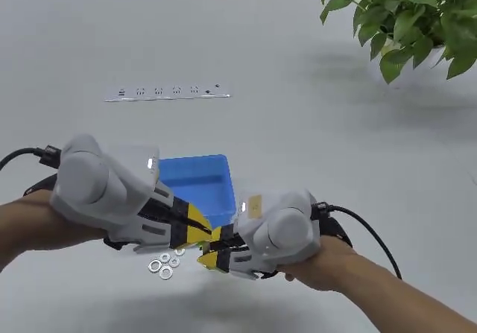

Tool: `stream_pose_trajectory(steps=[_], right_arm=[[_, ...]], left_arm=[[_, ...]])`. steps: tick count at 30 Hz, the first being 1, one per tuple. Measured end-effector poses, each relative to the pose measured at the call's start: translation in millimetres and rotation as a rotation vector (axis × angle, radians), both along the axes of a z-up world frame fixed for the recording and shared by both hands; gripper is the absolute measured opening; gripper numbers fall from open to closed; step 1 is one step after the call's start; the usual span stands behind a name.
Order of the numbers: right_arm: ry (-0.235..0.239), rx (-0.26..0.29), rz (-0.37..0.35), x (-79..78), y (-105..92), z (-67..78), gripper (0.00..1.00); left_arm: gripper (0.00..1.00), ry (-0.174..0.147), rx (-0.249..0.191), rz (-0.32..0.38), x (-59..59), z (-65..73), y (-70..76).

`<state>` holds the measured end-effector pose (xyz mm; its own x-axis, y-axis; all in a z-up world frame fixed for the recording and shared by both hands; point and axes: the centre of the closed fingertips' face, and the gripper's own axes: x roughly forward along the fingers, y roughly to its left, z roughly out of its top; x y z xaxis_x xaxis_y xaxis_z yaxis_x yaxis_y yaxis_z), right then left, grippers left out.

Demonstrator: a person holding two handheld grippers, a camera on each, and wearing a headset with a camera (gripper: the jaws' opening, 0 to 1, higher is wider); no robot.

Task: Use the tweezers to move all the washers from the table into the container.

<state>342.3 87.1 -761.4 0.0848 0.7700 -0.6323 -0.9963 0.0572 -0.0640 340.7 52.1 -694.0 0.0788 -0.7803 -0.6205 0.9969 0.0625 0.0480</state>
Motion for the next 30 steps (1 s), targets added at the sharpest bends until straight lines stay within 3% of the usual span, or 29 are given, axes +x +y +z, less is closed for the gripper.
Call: stream_pose_trajectory(steps=[7,17,30], right_arm=[[-0.008,-0.006,0.005,-0.2,-1.3,0.4,0.08],[-0.039,-0.002,0.006,4.8,-3.5,13.7,0.08],[-0.057,0.014,0.001,10.0,-5.7,32.7,0.08]], left_arm=[[0.06,-0.004,0.004,0.002,-0.9,0.1,1.2],[0.11,-0.008,-0.011,0.023,0.3,6.3,4.8],[0.28,0.006,-0.053,0.095,0.9,11.8,20.4]])
